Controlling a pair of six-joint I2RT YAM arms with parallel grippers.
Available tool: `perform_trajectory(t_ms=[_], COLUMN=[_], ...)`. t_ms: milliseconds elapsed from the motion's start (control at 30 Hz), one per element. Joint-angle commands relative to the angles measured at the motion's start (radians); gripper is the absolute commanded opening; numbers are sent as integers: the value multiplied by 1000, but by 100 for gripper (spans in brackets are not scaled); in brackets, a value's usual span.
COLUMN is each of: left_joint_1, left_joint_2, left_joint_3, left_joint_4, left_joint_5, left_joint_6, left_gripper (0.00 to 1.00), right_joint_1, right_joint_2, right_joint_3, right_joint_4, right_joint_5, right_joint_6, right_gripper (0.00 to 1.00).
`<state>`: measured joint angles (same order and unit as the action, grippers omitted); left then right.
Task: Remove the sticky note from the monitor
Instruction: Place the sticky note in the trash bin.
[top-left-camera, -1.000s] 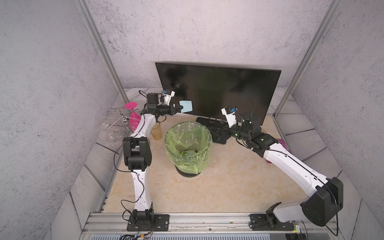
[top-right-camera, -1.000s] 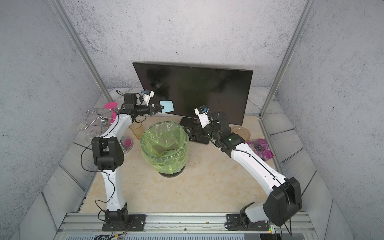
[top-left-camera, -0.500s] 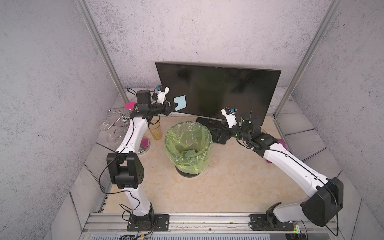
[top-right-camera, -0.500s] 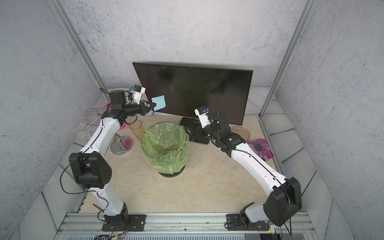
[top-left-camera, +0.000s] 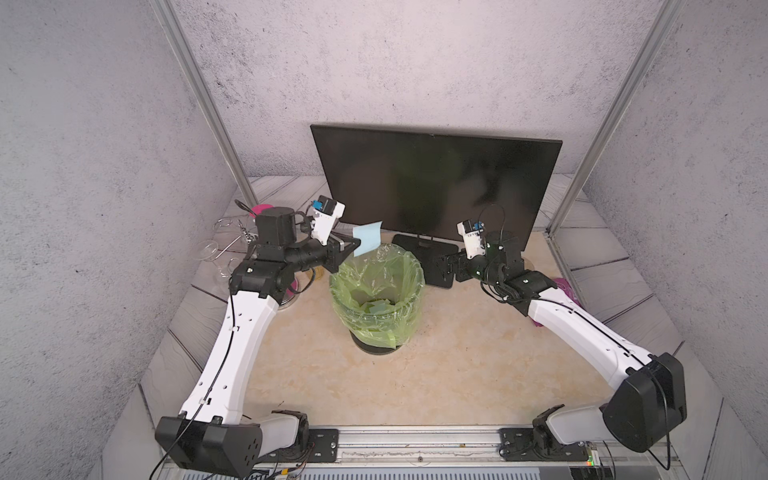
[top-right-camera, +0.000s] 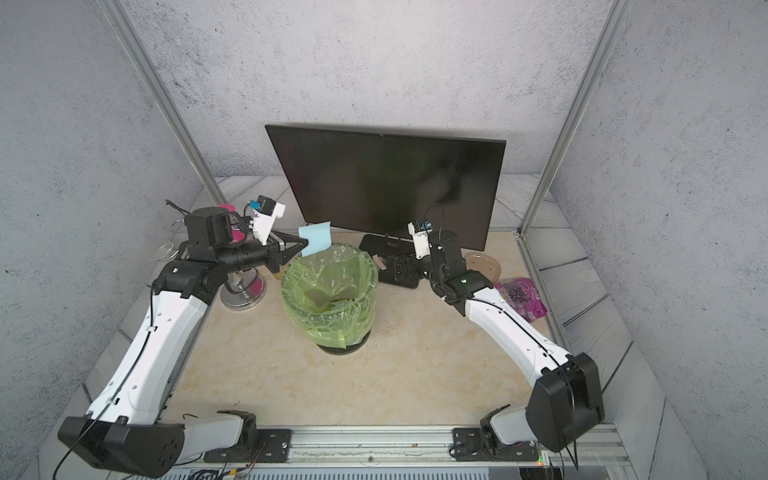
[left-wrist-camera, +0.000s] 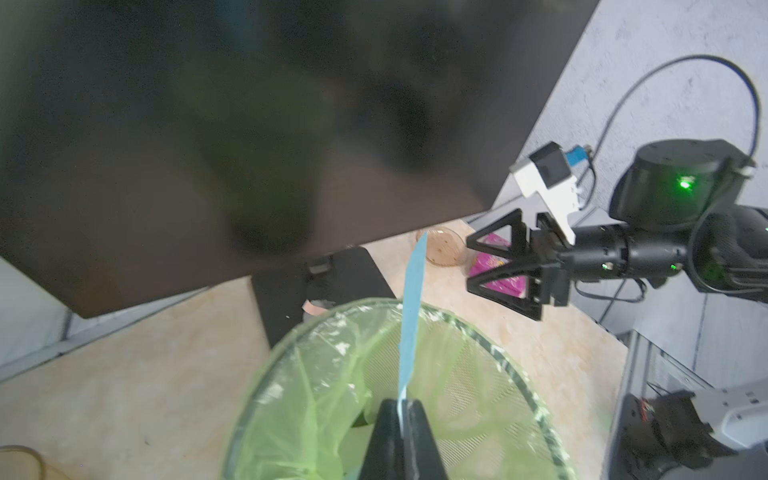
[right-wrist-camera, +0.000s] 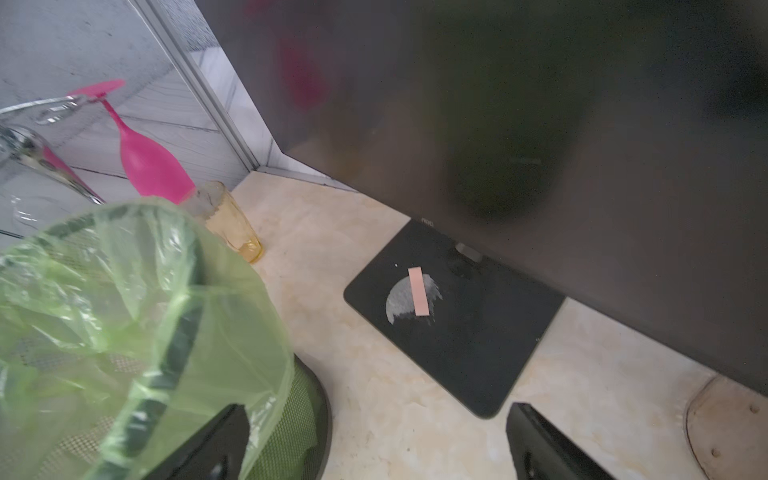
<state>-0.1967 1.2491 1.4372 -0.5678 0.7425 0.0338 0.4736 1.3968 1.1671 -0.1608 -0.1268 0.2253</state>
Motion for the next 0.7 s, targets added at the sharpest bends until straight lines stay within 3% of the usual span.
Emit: perform_trajectory(t_ms=[0, 167, 333, 467, 667], left_joint_1=[-38, -86, -106, -106, -104], left_joint_2=[-19, 1, 9, 0, -13], left_joint_3=[-49, -62, -64, -49, -30], left_joint_4=[-132, -185, -179, -160, -160], left_joint_5=[-89, -134, -160, -144, -141], left_joint_6=[67, 103, 104, 89, 84], left_gripper=[0, 3, 30, 51, 69], right_joint_1=[-15, -17, -17, -16, -11], right_joint_2=[-19, 5, 69, 125, 231], right_joint_3=[-41, -63, -71, -125, -150], right_joint_4=[11, 11, 16, 153, 291], right_joint_5=[60, 63, 62, 8, 15], right_joint_6=[24, 20, 8, -5, -29], right_gripper=[99, 99, 99, 95, 90])
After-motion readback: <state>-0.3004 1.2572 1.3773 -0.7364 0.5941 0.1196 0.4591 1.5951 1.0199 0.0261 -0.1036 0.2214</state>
